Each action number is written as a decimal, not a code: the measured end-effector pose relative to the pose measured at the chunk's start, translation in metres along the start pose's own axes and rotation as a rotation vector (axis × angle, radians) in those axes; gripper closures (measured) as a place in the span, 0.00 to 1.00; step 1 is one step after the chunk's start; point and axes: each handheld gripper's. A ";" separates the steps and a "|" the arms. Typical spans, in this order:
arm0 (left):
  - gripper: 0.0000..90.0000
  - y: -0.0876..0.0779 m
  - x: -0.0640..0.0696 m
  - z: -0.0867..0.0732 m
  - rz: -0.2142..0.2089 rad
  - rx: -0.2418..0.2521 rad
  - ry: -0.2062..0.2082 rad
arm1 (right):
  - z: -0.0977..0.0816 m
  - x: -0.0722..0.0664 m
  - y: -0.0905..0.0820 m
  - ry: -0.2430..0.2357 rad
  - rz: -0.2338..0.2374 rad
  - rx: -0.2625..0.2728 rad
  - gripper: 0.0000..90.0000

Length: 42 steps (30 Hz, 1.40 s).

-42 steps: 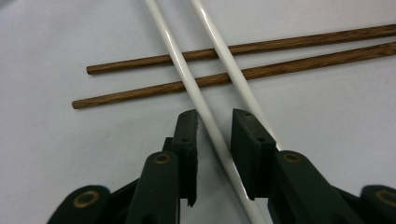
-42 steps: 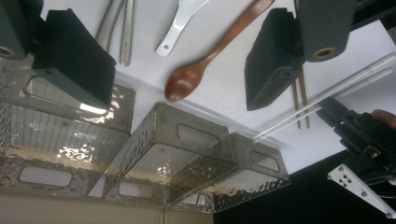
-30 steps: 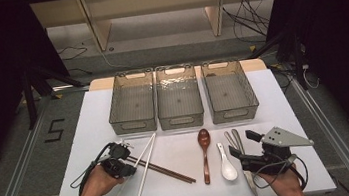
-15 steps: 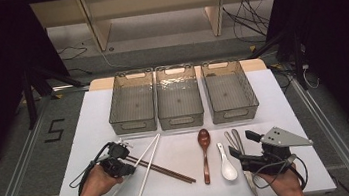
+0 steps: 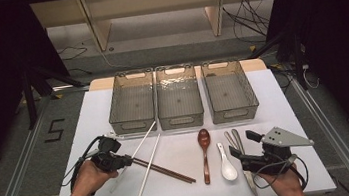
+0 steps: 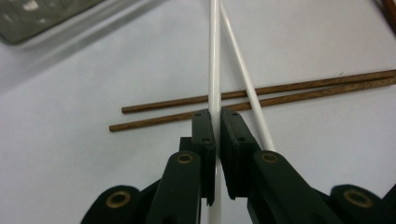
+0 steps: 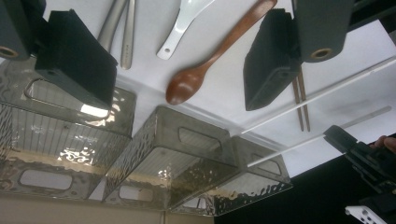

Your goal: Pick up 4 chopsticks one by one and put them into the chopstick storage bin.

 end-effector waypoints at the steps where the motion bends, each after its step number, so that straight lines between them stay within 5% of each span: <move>1: 0.93 -0.002 0.000 0.001 -0.004 0.012 0.004 | 0.000 0.000 0.000 0.000 0.000 0.001 0.30; 11: 0.93 -0.014 -0.006 0.011 -0.018 0.082 0.005 | 0.000 0.000 -0.001 0.000 0.002 0.012 0.30; 29: 0.93 -0.029 -0.029 0.056 -0.011 0.205 -0.038 | -0.001 0.003 -0.002 0.016 -0.005 0.018 0.30; 42: 0.93 -0.043 -0.046 0.096 0.060 0.257 -0.028 | -0.001 0.002 -0.002 0.016 -0.004 0.018 0.30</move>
Point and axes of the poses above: each handheld gripper's, and its own axes: y roughly forward along the jaws, z roughly out of its top, x roughly to its right, and after that the axes turned 5 degrees about -x, right-handed
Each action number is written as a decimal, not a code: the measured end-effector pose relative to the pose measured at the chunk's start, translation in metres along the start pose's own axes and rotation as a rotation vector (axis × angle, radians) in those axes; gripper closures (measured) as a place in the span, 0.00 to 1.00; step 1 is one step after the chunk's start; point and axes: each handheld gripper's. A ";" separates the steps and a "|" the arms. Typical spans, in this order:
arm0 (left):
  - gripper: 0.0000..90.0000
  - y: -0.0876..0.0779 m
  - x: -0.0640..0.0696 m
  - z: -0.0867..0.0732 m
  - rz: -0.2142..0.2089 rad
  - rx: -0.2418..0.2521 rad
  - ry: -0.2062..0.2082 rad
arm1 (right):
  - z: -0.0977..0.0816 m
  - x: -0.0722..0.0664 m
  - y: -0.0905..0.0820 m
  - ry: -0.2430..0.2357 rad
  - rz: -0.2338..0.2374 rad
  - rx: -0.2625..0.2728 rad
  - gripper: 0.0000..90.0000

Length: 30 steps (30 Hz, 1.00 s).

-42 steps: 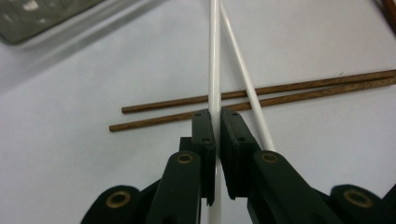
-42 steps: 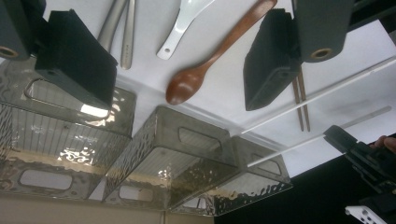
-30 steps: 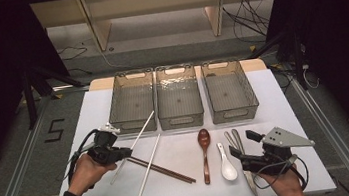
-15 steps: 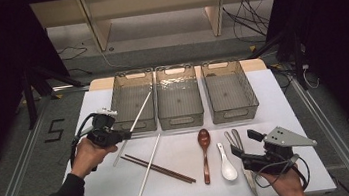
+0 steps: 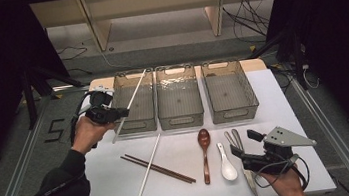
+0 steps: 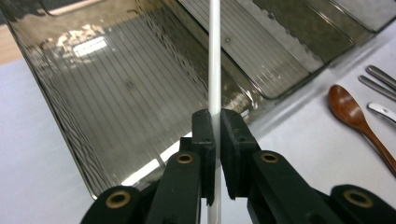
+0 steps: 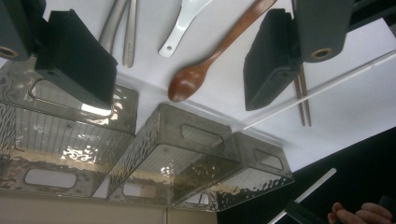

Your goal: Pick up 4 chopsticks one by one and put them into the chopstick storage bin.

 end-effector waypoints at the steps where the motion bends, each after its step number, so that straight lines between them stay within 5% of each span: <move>1: 0.93 0.001 -0.001 0.003 0.004 0.001 -0.001 | 0.000 0.000 0.000 0.000 0.000 0.000 0.30; 11: 0.93 0.007 -0.017 0.026 0.038 0.035 0.000 | 0.000 0.000 0.001 -0.004 0.002 -0.003 0.30; 23: 0.93 0.021 -0.049 0.045 0.090 0.087 -0.078 | -0.001 0.000 0.002 0.001 0.009 -0.006 0.30; 30: 0.93 0.031 -0.051 0.049 0.105 0.089 -0.058 | -0.001 0.001 0.001 0.001 0.011 -0.006 0.30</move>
Point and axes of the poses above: each handheld gripper's, and its own axes: y roughly forward along the jaws, z roughly out of its top, x roughly to its right, and after that the axes turned 5 degrees about -x, right-handed
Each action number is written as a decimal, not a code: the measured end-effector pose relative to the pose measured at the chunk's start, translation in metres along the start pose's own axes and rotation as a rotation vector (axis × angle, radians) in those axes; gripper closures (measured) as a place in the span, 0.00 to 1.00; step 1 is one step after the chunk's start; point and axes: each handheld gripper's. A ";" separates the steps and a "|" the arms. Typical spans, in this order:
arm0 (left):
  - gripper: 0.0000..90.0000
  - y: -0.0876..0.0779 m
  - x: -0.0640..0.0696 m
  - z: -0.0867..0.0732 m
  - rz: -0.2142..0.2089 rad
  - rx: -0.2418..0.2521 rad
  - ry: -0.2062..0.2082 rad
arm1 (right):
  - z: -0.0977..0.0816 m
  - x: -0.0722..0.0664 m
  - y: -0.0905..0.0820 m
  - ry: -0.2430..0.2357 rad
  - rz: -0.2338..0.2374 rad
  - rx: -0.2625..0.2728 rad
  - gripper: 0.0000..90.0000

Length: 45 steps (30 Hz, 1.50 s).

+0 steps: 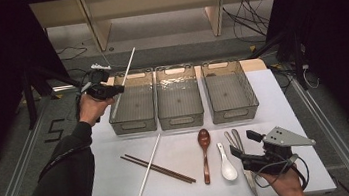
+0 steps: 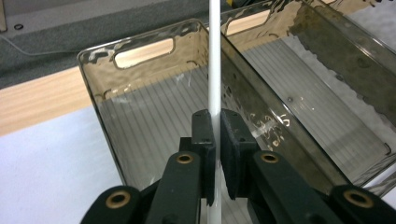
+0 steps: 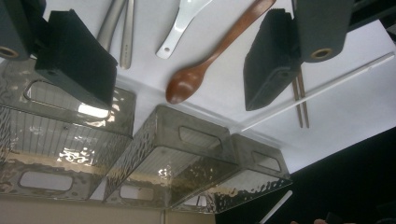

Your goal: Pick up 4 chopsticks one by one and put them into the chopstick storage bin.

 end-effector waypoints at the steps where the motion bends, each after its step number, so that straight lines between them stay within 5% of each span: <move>1: 0.93 0.001 0.000 0.000 0.004 0.001 -0.001 | 0.000 0.000 0.000 0.000 0.001 0.001 0.30; 16: 0.93 0.022 -0.004 -0.011 0.046 0.002 -0.023 | 0.000 0.000 0.000 -0.008 -0.001 0.002 0.30; 26: 0.93 0.026 -0.006 -0.016 0.039 0.004 -0.033 | 0.000 0.000 0.000 -0.006 -0.002 -0.003 0.30; 45: 0.88 0.037 -0.004 -0.026 0.021 -0.079 -0.035 | 0.000 0.000 0.000 -0.008 -0.003 -0.003 0.30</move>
Point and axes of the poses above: each handheld gripper's, and its own axes: y roughly forward along the jaws, z roughly out of its top, x roughly to its right, and after that the axes turned 5 degrees about -x, right-handed
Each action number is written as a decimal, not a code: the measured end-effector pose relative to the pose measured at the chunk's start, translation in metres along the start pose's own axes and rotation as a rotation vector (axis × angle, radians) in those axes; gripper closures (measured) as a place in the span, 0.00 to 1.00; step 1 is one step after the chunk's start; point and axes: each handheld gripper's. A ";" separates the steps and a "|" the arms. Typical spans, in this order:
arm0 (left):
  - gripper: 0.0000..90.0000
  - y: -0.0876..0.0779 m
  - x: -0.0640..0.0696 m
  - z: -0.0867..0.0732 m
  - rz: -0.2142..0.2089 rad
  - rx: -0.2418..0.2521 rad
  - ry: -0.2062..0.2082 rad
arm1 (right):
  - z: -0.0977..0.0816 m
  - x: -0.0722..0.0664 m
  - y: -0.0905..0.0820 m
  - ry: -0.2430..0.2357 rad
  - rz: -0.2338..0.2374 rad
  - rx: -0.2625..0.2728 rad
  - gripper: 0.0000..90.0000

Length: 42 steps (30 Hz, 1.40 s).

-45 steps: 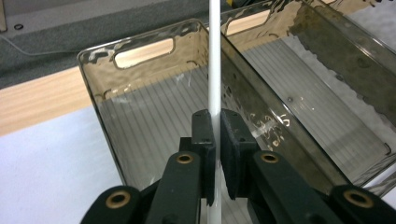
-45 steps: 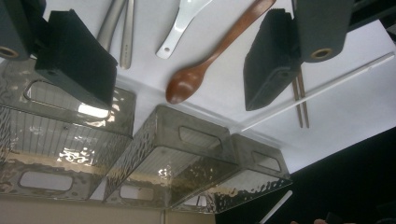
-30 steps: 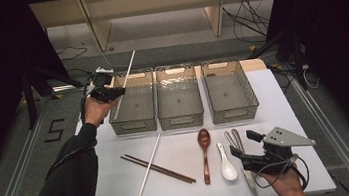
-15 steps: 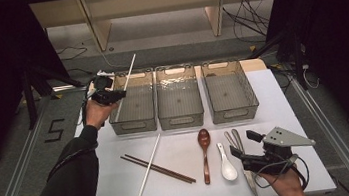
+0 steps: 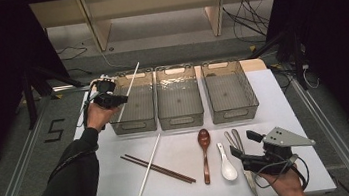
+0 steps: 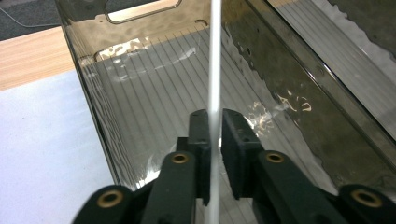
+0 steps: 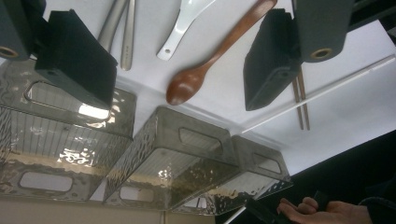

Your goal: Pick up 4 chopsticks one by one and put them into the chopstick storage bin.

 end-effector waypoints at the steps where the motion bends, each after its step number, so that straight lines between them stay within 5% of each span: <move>1: 0.88 -0.001 0.000 0.000 -0.004 0.000 0.000 | 0.000 0.000 0.000 0.000 0.000 0.000 0.30; 14: 0.44 -0.032 0.017 -0.012 -0.074 -0.069 -0.025 | 0.000 0.001 -0.001 0.004 -0.007 0.001 0.30; 26: 0.32 -0.064 0.049 -0.054 -0.148 -0.076 0.021 | 0.000 0.000 -0.002 0.000 -0.011 -0.001 0.30; 42: 0.20 -0.064 0.097 -0.104 -0.153 -0.244 0.163 | 0.000 -0.001 -0.003 -0.007 -0.012 0.000 0.30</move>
Point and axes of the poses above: each handheld gripper's, and its own axes: y roughly forward along the jaws, z roughly out of its top, x roughly to its right, and after that the axes turned 5 degrees about -x, right-handed
